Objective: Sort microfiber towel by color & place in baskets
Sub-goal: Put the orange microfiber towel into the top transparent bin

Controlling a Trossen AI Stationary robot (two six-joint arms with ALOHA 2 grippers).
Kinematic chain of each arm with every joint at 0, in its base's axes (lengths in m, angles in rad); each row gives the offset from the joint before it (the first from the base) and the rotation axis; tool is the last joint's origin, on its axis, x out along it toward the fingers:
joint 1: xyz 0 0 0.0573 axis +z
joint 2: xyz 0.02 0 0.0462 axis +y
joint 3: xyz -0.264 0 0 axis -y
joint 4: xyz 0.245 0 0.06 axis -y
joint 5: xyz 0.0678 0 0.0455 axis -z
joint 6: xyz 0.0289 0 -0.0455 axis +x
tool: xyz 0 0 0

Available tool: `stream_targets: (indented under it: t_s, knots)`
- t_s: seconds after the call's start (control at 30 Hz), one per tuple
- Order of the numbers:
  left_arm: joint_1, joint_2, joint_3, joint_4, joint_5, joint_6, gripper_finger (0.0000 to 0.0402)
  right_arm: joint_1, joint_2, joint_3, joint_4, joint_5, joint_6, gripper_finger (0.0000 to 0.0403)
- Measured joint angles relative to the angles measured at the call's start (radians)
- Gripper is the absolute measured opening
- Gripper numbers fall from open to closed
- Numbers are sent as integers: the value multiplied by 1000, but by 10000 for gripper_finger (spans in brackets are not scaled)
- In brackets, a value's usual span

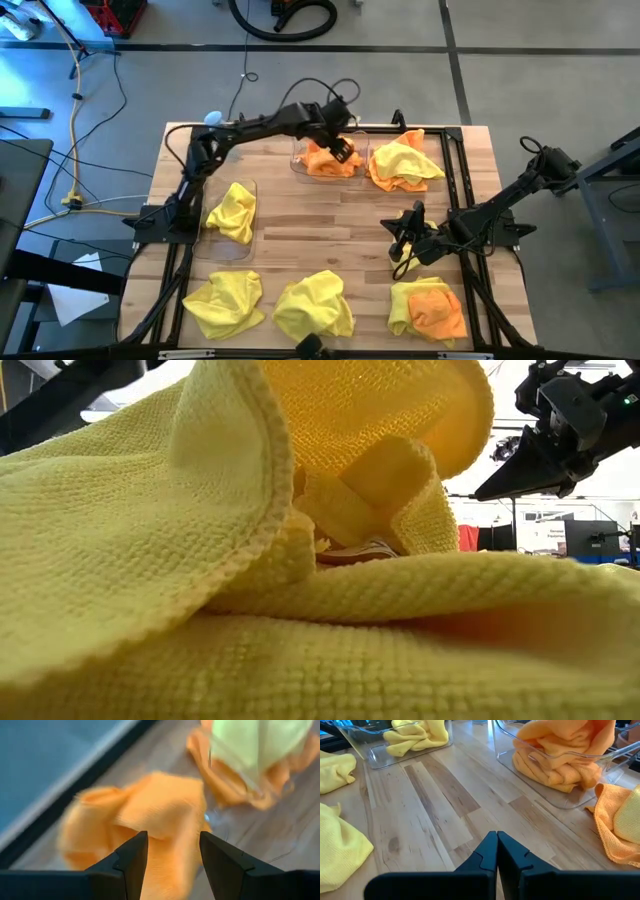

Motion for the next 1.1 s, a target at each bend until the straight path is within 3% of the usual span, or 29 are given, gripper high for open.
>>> stream_targets:
  t_s: [0.17,0.37,0.8,1.1]
  knots:
    - [-3,-36,2,9,-154,-56,168,0,0,0,-1,0,0,0]
    - [16,17,-43,35,-182,-197,168,0,0,0,-5,0,0,0]
    - [16,181,-45,37,-7,-283,168,0,0,-1,-13,-14,16,0]
    - [16,149,-45,20,-1,-263,168,0,0,-1,-21,-15,16,0]
